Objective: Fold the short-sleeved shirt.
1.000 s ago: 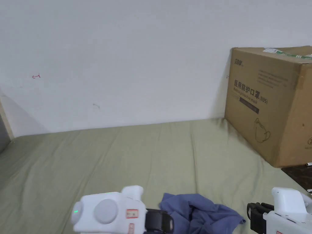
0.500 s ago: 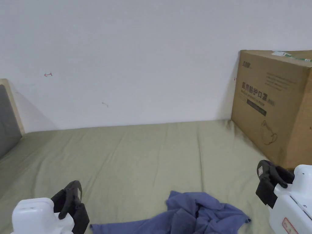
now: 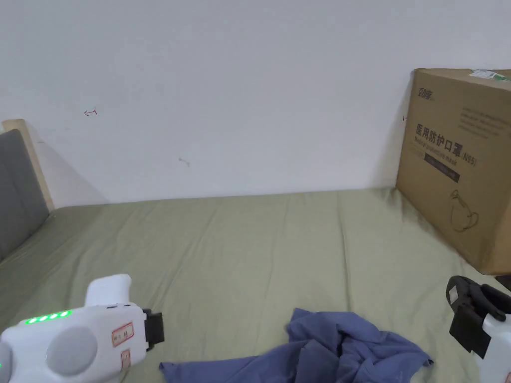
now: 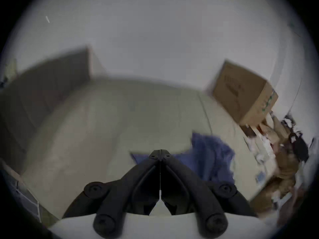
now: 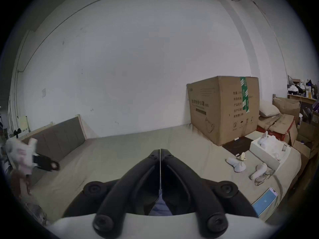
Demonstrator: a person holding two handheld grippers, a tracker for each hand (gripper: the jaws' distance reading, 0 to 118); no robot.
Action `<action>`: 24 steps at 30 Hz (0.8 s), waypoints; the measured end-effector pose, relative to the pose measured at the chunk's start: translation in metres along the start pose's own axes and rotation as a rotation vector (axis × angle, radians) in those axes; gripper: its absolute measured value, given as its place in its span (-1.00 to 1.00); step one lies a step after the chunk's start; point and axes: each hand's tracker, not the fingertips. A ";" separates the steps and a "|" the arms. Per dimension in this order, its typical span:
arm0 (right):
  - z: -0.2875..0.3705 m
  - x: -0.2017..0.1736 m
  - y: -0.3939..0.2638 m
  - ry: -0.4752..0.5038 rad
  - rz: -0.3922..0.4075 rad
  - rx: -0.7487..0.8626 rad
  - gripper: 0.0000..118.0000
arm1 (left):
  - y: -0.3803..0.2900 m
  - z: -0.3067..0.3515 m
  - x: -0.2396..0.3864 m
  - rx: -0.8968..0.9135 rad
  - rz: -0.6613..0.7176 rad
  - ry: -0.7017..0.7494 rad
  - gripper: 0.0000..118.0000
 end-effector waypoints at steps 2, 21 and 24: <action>-0.009 0.002 -0.006 0.003 0.010 -0.034 -0.99 | 0.008 -0.048 -0.016 -0.126 -0.006 -0.049 -0.99; -0.152 0.029 -0.048 0.063 -0.011 -0.396 -0.99 | -0.037 -0.165 -0.023 -0.139 -0.185 0.069 -0.97; -0.222 0.030 -0.041 0.096 -0.022 -0.556 -0.49 | -0.039 -0.126 -0.028 -0.042 -0.091 -0.032 -0.97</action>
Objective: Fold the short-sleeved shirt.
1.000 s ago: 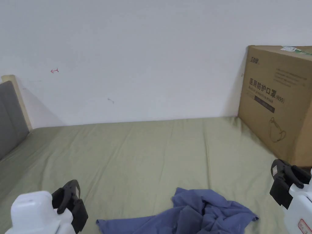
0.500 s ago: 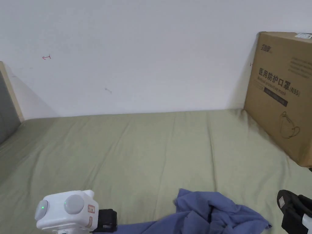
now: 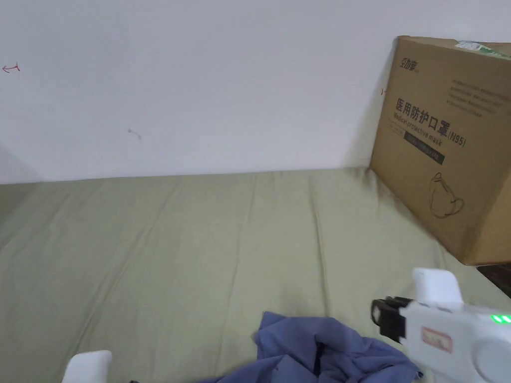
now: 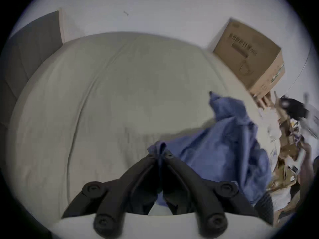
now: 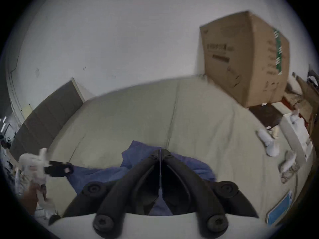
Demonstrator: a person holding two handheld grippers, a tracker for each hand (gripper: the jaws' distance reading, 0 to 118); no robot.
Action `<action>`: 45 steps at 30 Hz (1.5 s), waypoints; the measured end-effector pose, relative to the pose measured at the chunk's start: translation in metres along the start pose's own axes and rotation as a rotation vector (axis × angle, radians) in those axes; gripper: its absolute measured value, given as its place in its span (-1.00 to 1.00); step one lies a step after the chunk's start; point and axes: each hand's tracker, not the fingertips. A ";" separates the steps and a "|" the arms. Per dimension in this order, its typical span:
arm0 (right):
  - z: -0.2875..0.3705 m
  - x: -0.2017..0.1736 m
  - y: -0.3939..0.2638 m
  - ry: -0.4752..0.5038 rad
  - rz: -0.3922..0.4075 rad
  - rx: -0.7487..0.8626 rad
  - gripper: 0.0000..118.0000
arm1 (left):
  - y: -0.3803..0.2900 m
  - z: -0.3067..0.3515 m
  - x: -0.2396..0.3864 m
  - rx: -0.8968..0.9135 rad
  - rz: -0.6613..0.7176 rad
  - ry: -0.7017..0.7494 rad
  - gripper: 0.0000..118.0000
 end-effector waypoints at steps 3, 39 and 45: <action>-0.070 0.007 0.031 0.013 -0.062 -0.216 0.78 | -0.008 0.035 0.003 0.058 -0.006 -0.005 -0.97; 0.249 0.015 0.130 0.121 0.014 0.167 -0.96 | 0.116 0.278 0.014 0.415 -0.222 0.058 -0.97; 0.267 -0.009 0.206 0.108 0.058 0.256 -0.96 | 0.186 0.307 0.024 0.478 -0.218 0.060 -0.97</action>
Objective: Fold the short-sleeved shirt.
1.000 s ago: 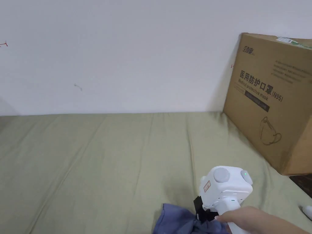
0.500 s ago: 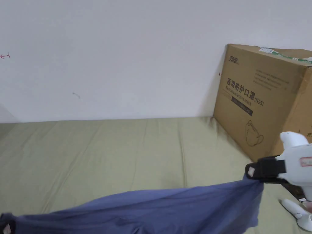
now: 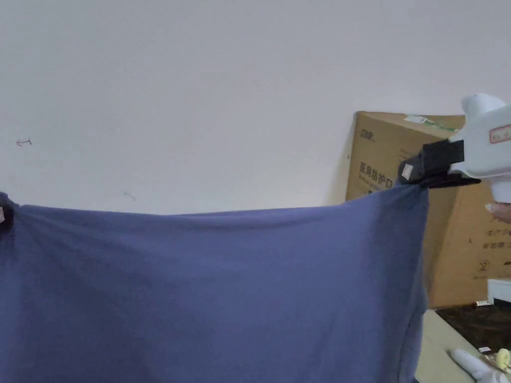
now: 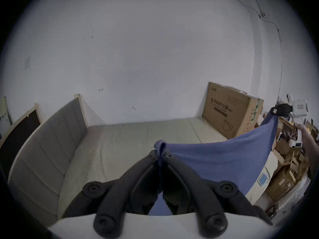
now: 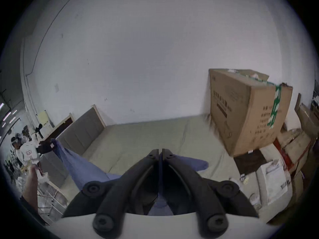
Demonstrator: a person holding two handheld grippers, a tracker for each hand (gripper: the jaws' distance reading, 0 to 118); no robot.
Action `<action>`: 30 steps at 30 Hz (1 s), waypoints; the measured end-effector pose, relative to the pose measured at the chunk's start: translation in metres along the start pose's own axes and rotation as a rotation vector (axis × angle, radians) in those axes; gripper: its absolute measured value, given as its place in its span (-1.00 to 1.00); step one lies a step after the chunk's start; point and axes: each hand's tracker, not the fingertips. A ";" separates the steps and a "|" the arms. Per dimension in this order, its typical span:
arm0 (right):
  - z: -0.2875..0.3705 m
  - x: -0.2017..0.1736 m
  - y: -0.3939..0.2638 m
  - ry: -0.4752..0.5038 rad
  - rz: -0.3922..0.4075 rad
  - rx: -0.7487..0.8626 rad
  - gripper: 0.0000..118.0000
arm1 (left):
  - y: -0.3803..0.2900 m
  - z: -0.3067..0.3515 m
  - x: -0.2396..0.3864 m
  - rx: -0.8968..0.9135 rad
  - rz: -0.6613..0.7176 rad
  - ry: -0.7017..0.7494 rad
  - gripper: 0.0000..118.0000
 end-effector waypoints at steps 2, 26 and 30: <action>-0.008 -0.009 0.024 -0.022 0.026 0.028 -0.96 | 0.020 -0.011 -0.010 0.023 0.011 0.006 -0.97; -0.200 -0.035 0.193 -0.271 0.162 0.344 -0.96 | 0.151 -0.228 -0.067 0.285 0.167 0.160 -0.97; -0.252 -0.011 0.121 -0.281 0.118 0.292 -0.96 | 0.091 -0.267 -0.070 0.190 0.210 0.175 -0.97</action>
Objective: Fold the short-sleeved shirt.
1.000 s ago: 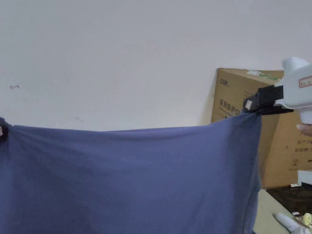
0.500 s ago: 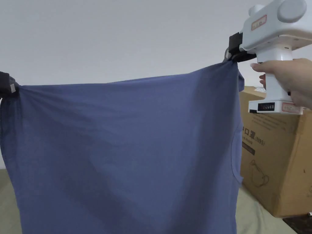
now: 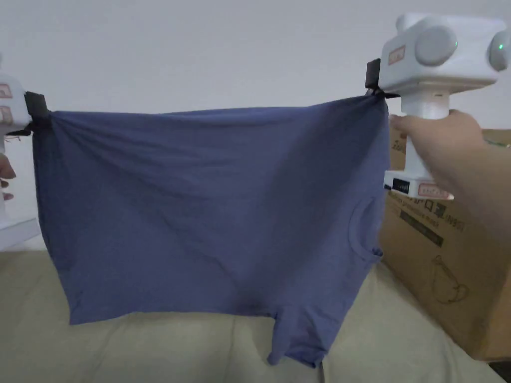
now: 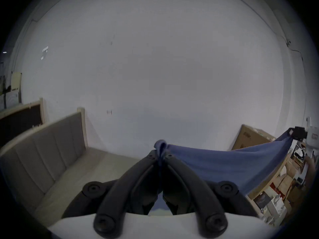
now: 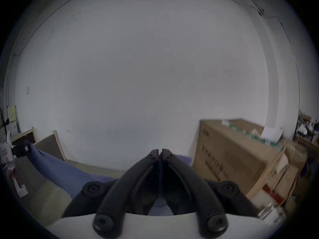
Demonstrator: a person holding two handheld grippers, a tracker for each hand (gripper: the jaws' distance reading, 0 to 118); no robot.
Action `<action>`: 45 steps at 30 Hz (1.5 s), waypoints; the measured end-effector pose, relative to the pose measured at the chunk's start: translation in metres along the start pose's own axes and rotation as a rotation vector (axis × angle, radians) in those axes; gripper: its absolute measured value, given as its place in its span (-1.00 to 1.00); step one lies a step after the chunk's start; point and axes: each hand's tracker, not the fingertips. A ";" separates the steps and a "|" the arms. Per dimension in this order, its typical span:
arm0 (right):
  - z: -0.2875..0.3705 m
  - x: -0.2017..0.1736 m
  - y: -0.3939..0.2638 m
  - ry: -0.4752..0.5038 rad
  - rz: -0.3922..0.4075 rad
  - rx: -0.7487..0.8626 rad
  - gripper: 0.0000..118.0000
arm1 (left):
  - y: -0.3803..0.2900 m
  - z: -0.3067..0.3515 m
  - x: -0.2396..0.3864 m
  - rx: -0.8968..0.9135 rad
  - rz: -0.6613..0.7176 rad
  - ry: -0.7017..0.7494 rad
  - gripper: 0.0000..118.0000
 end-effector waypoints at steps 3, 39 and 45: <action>-0.017 0.012 -0.107 0.001 -0.051 -0.156 -0.96 | -0.083 -0.013 -0.015 -0.135 0.054 -0.011 -0.97; 0.326 0.105 -0.485 0.114 -0.094 -1.095 0.60 | -0.430 0.351 -0.085 -0.964 0.038 0.047 0.84; 0.347 0.083 -0.427 0.129 -0.055 -0.899 0.93 | -0.372 0.381 -0.070 -0.783 0.083 -0.050 0.95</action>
